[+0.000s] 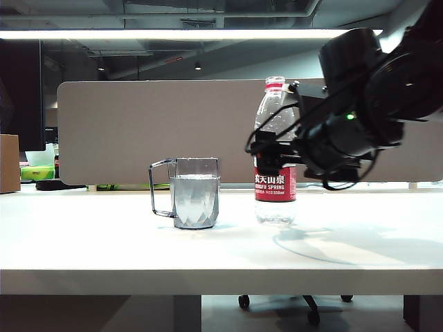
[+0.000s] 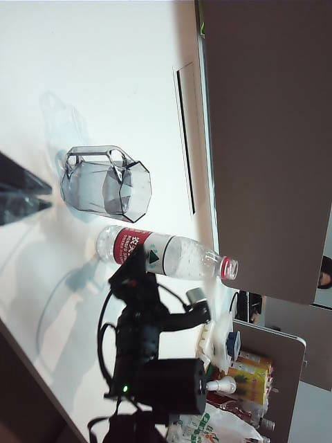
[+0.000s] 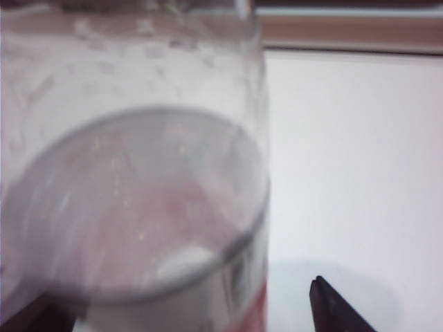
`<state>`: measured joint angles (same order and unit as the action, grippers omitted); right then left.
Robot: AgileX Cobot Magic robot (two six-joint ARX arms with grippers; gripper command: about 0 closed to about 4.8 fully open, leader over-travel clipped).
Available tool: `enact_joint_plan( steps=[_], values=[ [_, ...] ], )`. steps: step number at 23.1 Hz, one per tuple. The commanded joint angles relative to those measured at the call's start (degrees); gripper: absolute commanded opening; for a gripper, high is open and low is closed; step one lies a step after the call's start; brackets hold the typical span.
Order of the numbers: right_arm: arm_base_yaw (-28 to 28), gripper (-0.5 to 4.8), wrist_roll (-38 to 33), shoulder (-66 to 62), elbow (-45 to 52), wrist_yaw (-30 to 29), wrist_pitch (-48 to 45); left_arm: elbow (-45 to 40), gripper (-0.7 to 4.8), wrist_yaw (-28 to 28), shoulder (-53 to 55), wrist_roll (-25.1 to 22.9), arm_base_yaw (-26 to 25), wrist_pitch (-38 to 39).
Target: Pick up the mineral water bottle on the table and pour water into the mug until it's half full.
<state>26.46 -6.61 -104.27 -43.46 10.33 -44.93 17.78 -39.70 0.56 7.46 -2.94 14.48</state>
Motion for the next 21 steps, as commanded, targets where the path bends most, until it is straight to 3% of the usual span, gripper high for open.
enact_joint_plan(
  steps=[1,3,6,8,12,15,18,21],
  values=[
    [-0.02,4.79,0.17,6.25,6.12,0.24,0.04,0.13,-0.05,-0.15,0.02,-0.15,0.07,-0.2],
    [0.13,3.76,0.15,12.9,11.5,1.38,0.11,0.13,-0.05,-0.15,0.02,-0.15,0.07,-0.2],
    [0.17,1.59,-0.9,27.47,21.27,1.75,0.55,0.13,-0.05,-0.15,0.02,-0.15,0.07,-0.2],
    [0.17,0.58,-0.9,37.81,26.62,1.73,3.52,0.13,-0.05,-0.17,0.02,-0.15,0.07,-0.22],
    [-0.33,-0.08,-0.9,55.08,31.23,1.33,16.83,0.13,-0.05,-0.22,-0.02,-0.15,0.09,-0.2],
    [-4.09,-0.08,-2.03,62.12,31.28,-1.2,24.5,0.13,-0.05,-0.17,-0.04,-0.15,0.09,-0.22],
    [-10.67,-0.08,-2.43,69.44,31.63,-9.05,31.76,0.13,-0.05,-0.17,-0.04,-0.15,0.09,-0.2],
    [-12.79,-0.08,-2.05,78.68,34.32,-9.05,34.95,0.13,-0.05,-0.17,-0.02,-0.15,0.09,-0.22]
  ],
)
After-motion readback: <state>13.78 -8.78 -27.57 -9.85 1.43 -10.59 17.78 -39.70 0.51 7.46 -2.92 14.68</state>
